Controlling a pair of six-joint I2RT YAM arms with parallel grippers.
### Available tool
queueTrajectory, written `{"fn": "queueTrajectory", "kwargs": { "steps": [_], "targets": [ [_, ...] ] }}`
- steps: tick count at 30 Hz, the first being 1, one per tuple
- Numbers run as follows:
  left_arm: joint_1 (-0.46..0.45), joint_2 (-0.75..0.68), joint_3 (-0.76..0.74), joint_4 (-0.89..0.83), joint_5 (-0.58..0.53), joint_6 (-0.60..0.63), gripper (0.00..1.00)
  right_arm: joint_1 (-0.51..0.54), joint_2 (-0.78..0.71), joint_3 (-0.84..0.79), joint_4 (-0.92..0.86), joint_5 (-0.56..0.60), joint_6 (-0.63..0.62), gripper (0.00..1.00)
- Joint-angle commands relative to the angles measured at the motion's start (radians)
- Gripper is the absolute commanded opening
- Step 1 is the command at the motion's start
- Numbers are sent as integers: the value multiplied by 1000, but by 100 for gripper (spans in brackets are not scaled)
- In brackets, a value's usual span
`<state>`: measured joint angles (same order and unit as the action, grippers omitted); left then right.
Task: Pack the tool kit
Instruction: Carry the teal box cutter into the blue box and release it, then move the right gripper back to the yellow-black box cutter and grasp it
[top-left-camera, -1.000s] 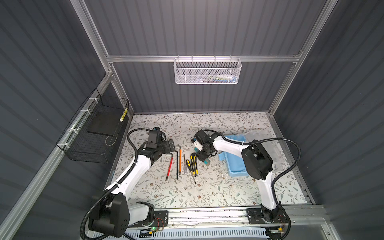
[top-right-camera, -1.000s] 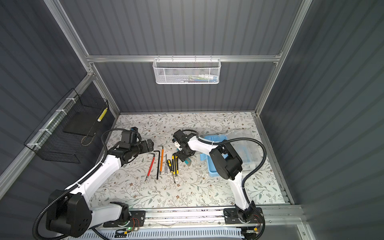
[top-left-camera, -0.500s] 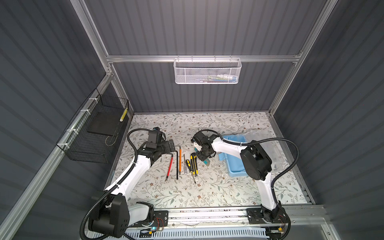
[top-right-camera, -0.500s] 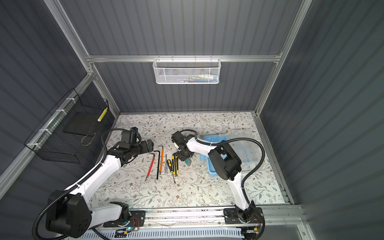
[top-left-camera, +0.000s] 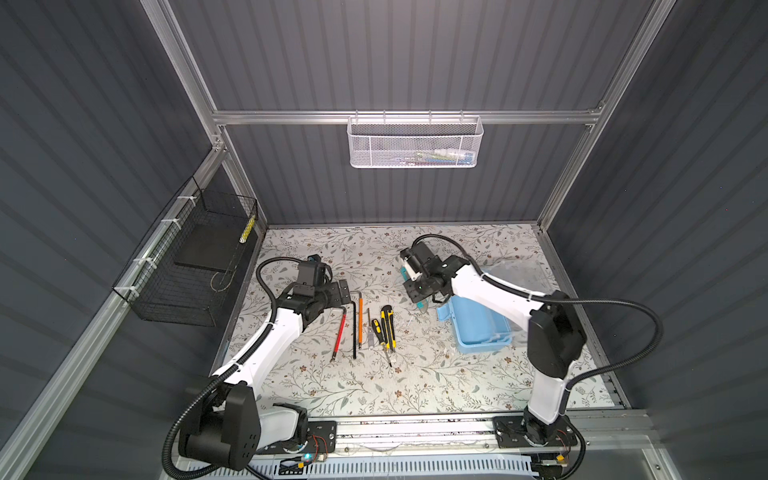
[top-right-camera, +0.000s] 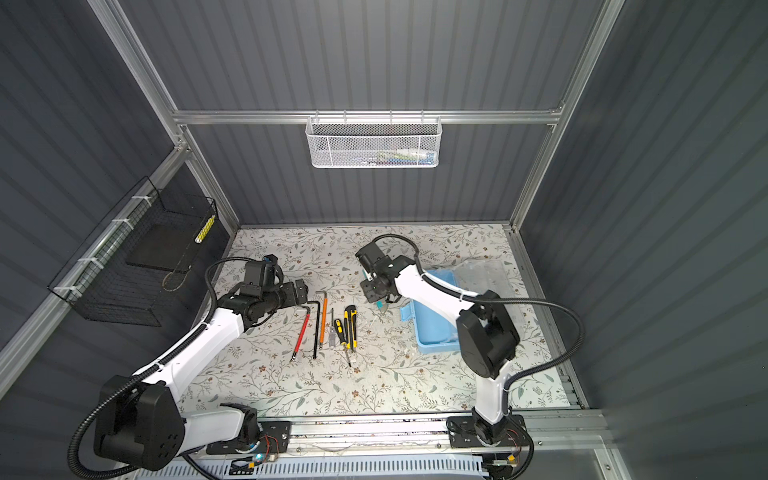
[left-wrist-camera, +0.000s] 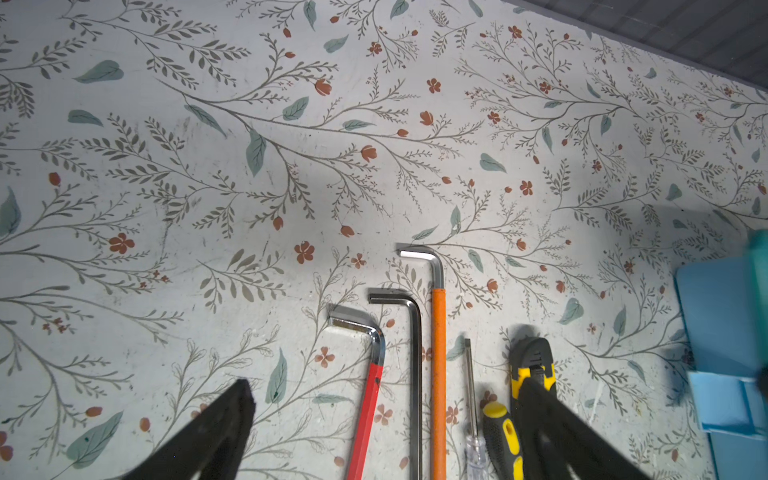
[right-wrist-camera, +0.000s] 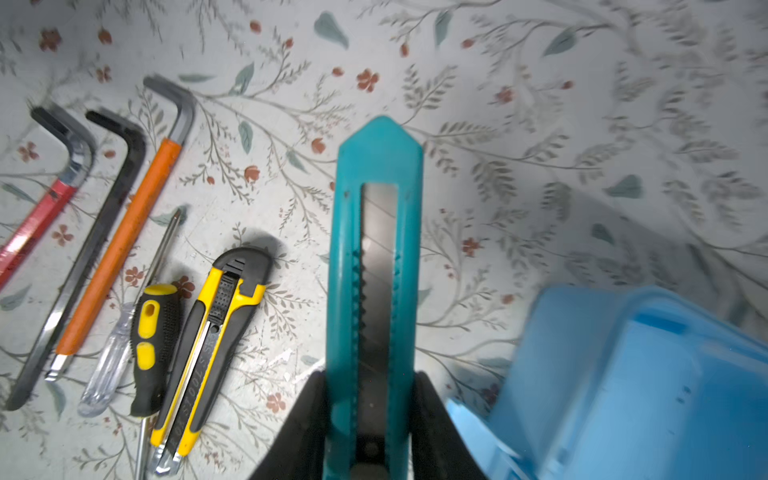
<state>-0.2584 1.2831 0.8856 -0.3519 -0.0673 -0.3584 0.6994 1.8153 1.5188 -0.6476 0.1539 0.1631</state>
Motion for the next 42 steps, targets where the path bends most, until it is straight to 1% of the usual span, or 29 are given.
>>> {"fn": "queueTrajectory", "kwargs": {
  "steps": [1, 3, 6, 9, 14, 18, 20, 24, 28, 31, 33, 36, 37, 38, 39, 40, 42],
  "targets": [
    [4, 14, 27, 13, 15, 15, 99, -88, -127, -72, -106, 79, 44, 20],
    [4, 21, 24, 20, 22, 12, 99, -147, -209, -132, -123, 103, 46, 19],
    [5, 37, 20, 35, 36, 5, 100, -245, -321, -236, -112, 106, 30, 17],
    [5, 49, 21, 41, 50, -1, 99, -314, -378, -314, -102, 131, -5, 16],
    [5, 49, 28, 37, 59, -4, 99, -395, -397, -411, -61, 148, -44, 15],
    [5, 45, 33, 29, 56, 1, 99, -414, -376, -445, -10, 133, -69, 16],
    [5, 48, 35, 28, 54, -1, 99, -417, -346, -450, 3, 134, -76, 18],
    [4, 44, 36, 21, 54, -1, 99, -417, -296, -428, -3, 143, -70, 23],
    [5, 39, 41, 14, 49, 0, 99, -416, -289, -411, -2, 136, -69, 39],
    [4, 38, 68, -15, 58, 7, 100, -412, -289, -375, -30, 154, -65, 54],
    [4, 31, 80, -22, 58, 10, 99, -389, -295, -341, -63, 179, -59, 60],
    [4, 18, 79, -20, 32, 13, 99, -316, -322, -290, -102, 247, -32, 64],
    [5, 15, 78, -22, 28, 15, 99, -278, -335, -276, -101, 247, -17, 64],
    [4, 15, 77, -24, 24, 15, 99, -247, -344, -273, -89, 238, 5, 65],
    [4, 16, 76, -24, 21, 15, 99, -208, -355, -274, -59, 199, 33, 66],
    [5, 18, 74, -24, 21, 14, 99, -172, -360, -284, -15, 131, 64, 68],
    [4, 20, 70, -23, 24, 9, 99, -104, -355, -333, 114, -2, 133, 67]
  ]
}}
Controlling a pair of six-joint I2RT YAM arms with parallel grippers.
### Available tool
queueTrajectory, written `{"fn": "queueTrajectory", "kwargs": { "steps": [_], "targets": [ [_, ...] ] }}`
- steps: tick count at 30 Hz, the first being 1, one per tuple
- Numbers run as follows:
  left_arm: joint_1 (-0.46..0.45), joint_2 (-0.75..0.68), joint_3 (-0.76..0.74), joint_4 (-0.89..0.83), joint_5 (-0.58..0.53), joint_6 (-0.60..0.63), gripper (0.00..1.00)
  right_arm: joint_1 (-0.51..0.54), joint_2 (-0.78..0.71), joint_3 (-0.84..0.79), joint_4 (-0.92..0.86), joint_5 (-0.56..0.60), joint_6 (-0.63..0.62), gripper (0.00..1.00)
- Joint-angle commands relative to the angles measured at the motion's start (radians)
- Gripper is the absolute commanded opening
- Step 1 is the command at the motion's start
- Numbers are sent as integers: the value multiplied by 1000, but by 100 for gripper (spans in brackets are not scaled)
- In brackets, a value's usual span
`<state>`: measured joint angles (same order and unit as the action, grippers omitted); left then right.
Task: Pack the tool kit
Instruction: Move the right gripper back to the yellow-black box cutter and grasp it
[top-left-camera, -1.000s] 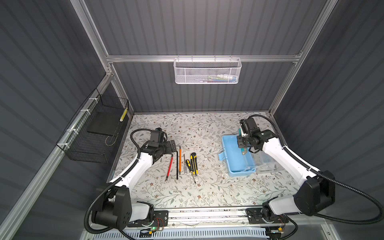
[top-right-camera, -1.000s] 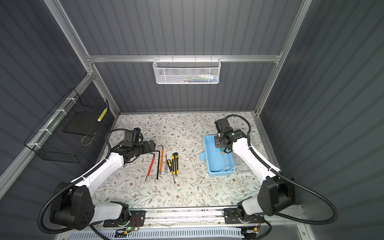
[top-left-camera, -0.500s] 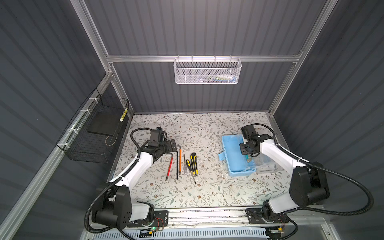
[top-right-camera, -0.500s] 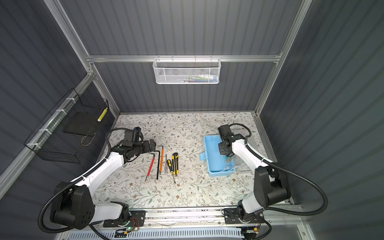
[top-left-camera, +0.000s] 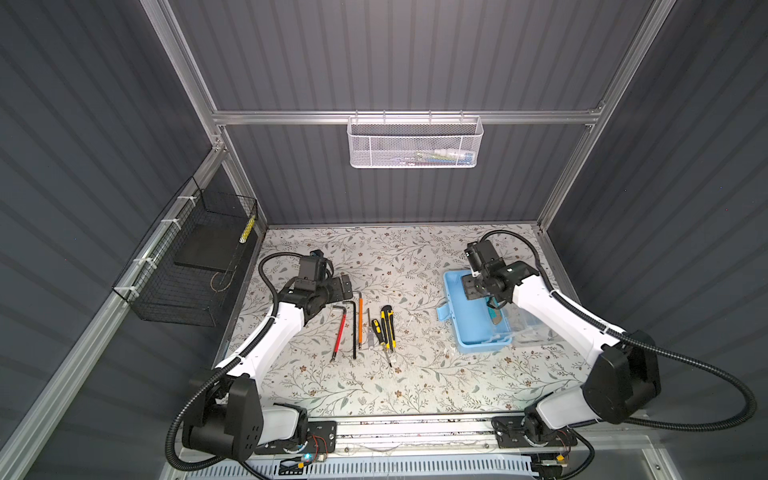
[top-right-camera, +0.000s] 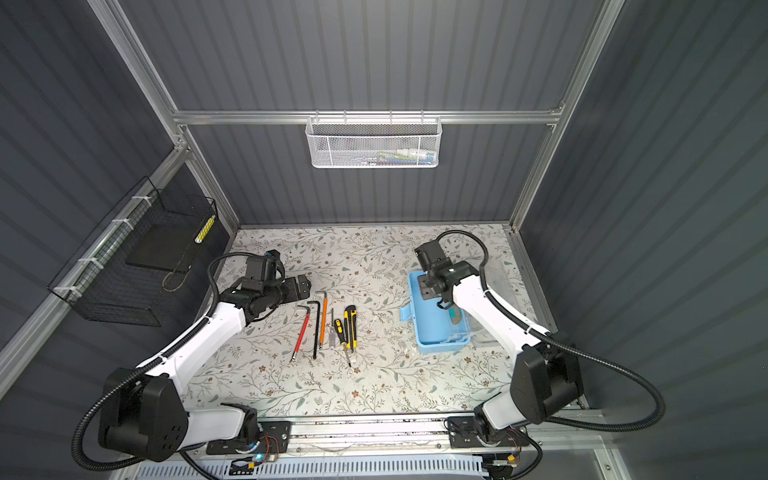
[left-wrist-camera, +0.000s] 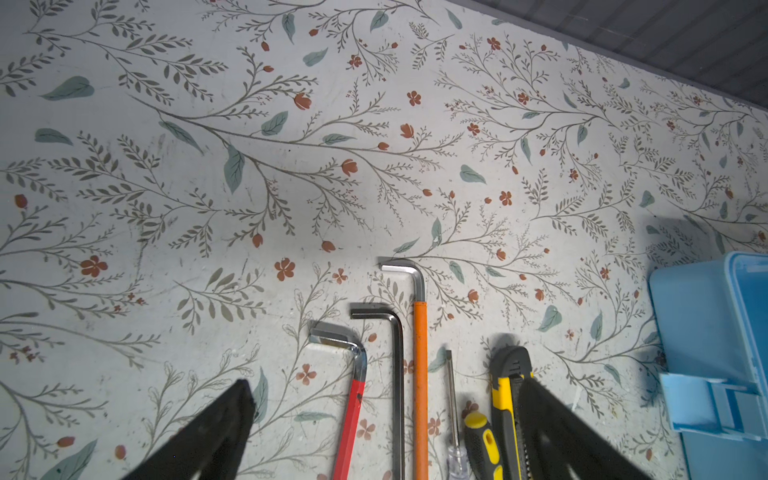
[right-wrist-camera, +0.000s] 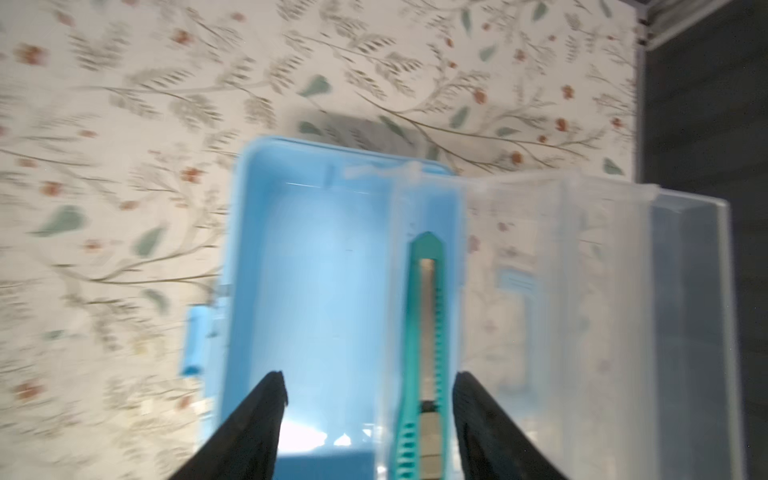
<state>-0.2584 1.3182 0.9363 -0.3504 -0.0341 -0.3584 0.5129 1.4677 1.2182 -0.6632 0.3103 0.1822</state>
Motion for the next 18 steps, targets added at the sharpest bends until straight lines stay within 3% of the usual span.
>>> {"fn": "queueTrajectory", "kwargs": {
  "steps": [1, 3, 8, 18],
  "targets": [
    [4, -14, 19, -28, -4, 6, 99, 113, 7, -58, 203, -208, 141, 66],
    [5, -19, 18, -29, 13, -5, 99, 177, 76, -75, 316, -264, 188, 65],
    [4, -40, 6, -33, 33, -9, 100, 304, 296, 50, 310, -238, 167, 66],
    [4, -74, -18, -48, 25, -1, 99, 367, 491, 132, 303, -285, 143, 67]
  ]
}}
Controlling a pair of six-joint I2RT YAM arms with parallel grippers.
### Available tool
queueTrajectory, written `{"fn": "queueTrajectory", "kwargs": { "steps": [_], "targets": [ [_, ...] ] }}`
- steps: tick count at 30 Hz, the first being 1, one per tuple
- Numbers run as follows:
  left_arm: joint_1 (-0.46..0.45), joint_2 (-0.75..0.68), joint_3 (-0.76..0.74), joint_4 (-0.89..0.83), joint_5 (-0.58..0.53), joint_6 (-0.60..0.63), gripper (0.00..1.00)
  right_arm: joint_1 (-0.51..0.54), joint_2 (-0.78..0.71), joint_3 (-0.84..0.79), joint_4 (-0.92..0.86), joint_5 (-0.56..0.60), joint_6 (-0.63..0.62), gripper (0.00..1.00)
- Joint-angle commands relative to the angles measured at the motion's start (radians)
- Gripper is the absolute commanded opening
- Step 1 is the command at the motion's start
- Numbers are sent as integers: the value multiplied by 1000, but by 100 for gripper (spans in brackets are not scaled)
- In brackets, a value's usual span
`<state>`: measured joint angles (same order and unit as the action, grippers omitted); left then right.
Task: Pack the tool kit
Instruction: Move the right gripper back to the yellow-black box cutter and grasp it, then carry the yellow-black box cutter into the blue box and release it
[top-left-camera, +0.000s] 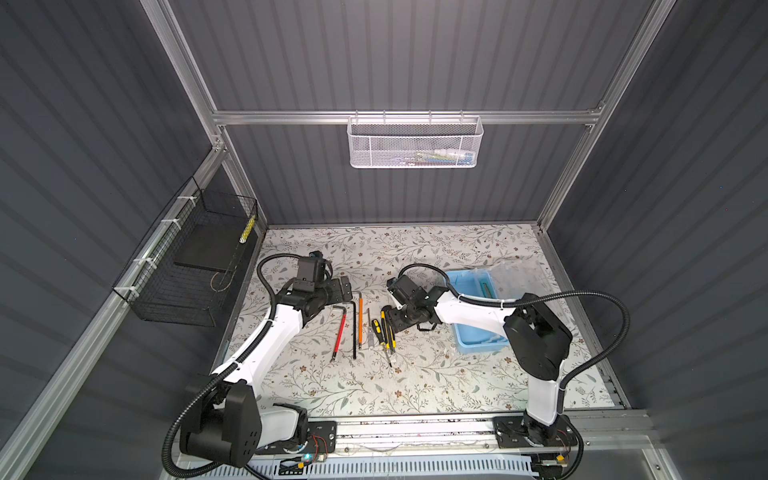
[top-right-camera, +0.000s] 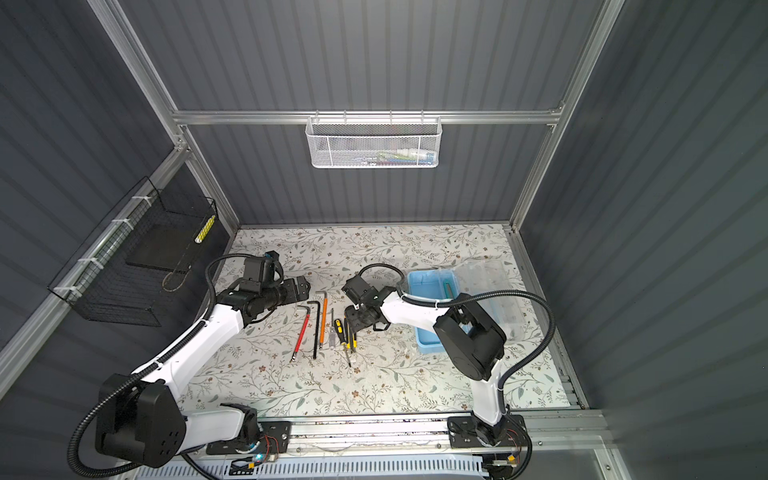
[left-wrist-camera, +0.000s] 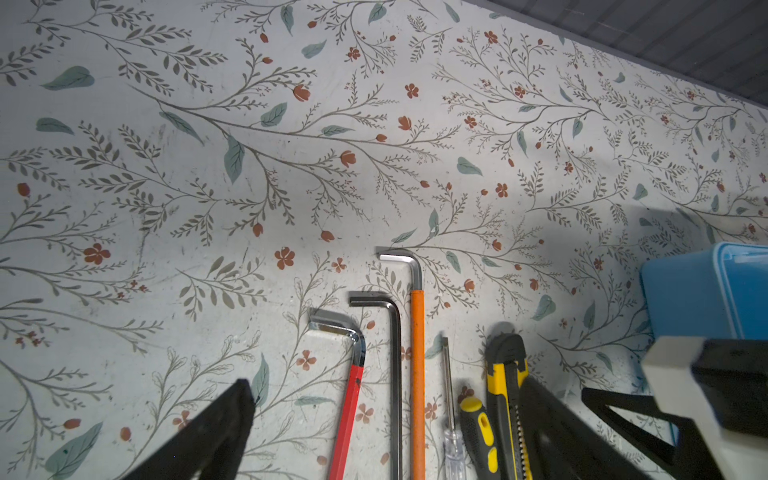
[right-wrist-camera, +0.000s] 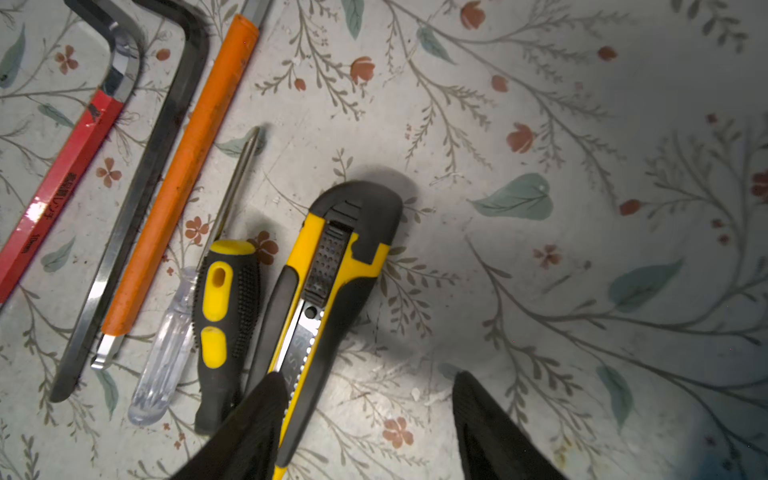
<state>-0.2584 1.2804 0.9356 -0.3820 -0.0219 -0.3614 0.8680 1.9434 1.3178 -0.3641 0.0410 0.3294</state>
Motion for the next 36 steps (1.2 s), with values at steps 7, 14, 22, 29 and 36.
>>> {"fn": "queueTrajectory", "kwargs": {
  "steps": [7, 14, 22, 29, 36],
  "targets": [
    [4, -30, -19, -32, 8, 7, 99, 33, 106, 91, -18, -21, 2, 67],
    [4, -35, -24, -41, -12, 21, 99, 34, 147, 118, -81, 39, -1, 66],
    [5, -25, -24, -38, -12, 21, 100, 44, 177, 148, -134, 89, -36, 55],
    [4, -20, -15, -37, -25, 26, 100, 46, 163, 149, -124, 107, -50, 39],
    [4, -13, 3, -33, -29, 24, 99, 16, 33, 99, -128, 173, -59, 31]
  ]
}}
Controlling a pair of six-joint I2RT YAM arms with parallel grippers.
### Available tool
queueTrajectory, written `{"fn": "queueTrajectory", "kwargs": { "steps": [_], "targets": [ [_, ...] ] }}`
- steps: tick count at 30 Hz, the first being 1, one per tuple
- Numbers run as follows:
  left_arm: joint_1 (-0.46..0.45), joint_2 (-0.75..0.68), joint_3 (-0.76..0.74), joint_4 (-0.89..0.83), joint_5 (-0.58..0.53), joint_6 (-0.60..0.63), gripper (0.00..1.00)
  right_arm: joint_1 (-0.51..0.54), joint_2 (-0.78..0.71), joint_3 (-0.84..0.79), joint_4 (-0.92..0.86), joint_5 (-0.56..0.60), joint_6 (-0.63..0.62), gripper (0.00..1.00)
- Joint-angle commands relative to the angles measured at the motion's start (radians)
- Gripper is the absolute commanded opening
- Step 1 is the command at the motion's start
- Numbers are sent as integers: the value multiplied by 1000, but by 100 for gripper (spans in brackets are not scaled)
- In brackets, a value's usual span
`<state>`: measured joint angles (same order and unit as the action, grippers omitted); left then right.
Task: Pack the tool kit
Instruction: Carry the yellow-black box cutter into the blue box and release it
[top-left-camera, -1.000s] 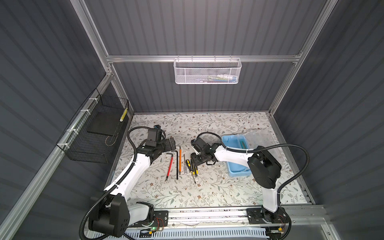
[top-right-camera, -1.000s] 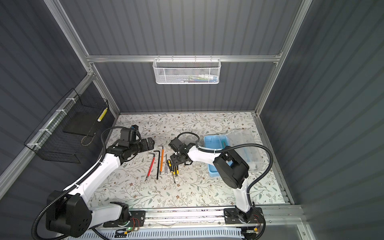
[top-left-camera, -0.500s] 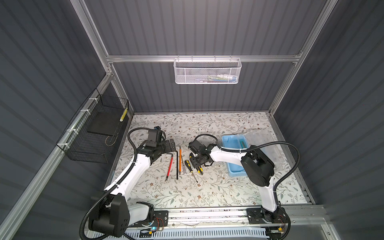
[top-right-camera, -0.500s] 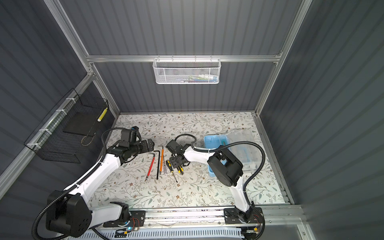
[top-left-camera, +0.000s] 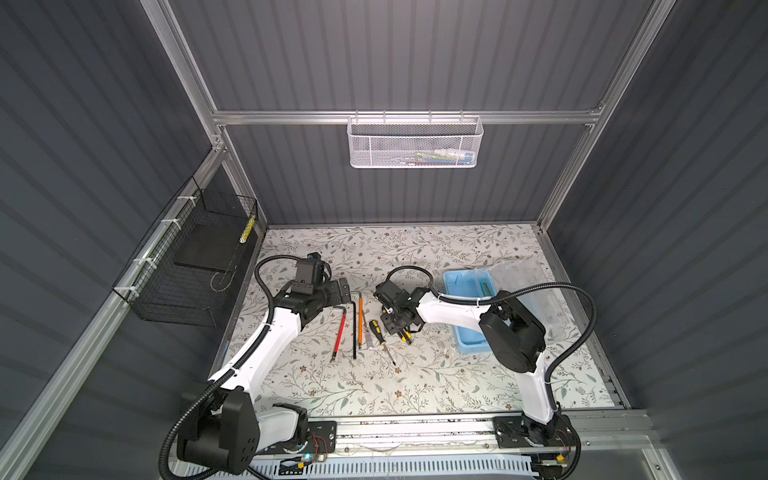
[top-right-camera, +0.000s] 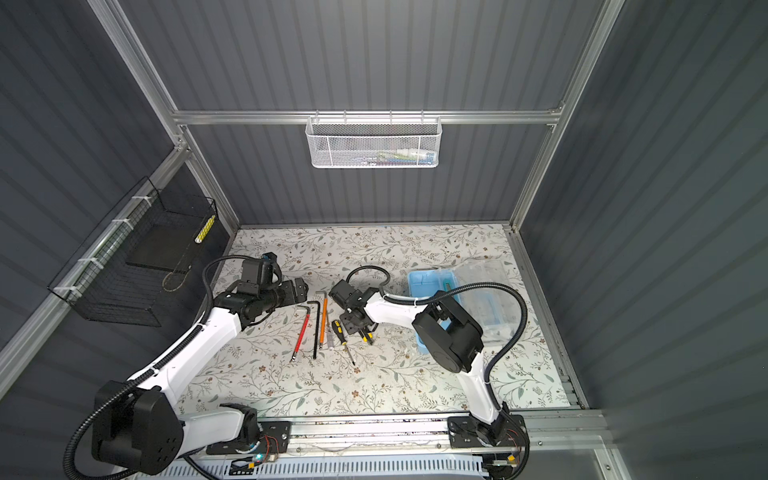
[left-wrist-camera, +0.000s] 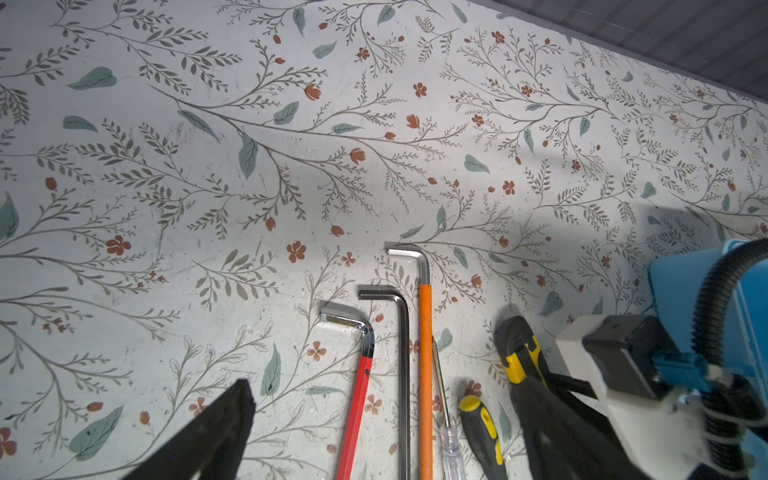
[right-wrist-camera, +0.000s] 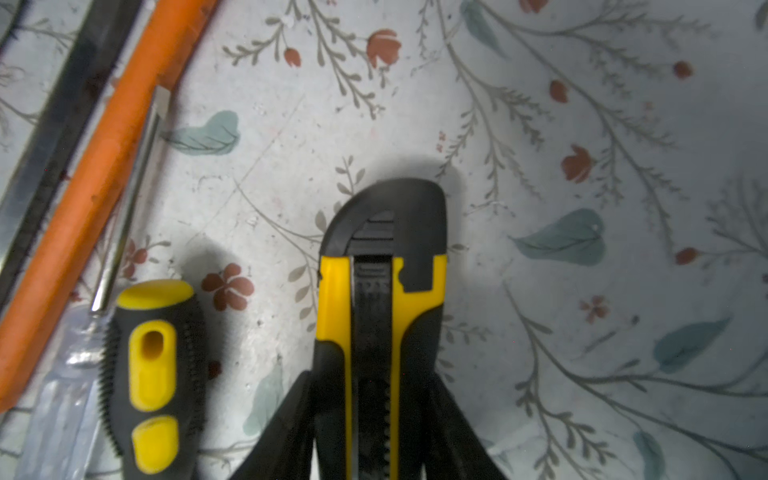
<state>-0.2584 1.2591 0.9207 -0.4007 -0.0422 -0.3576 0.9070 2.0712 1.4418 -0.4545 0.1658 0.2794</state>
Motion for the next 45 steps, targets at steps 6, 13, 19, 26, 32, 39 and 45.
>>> {"fn": "queueTrajectory", "kwargs": {
  "steps": [6, 13, 19, 26, 32, 39, 45],
  "targets": [
    [5, 22, 20, -12, -4, 17, 99, -140, -362, -172, -42, 10, -5, 30],
    [4, 34, 14, -2, 2, 11, 99, -349, -638, -268, -182, 122, -94, 28],
    [4, 52, 11, 7, 17, 9, 99, -527, -748, -380, -185, 250, -188, 28],
    [4, 47, 17, 7, 17, 5, 99, -598, -701, -407, -145, 258, -227, 28],
    [4, 43, 18, 1, 10, 9, 99, -601, -602, -372, -114, 266, -228, 30],
    [4, 26, 24, -15, -3, 20, 100, -600, -558, -344, -102, 314, -236, 45],
    [4, 33, 23, -15, -2, 19, 99, -597, -558, -315, -129, 300, -232, 61]
  ]
}}
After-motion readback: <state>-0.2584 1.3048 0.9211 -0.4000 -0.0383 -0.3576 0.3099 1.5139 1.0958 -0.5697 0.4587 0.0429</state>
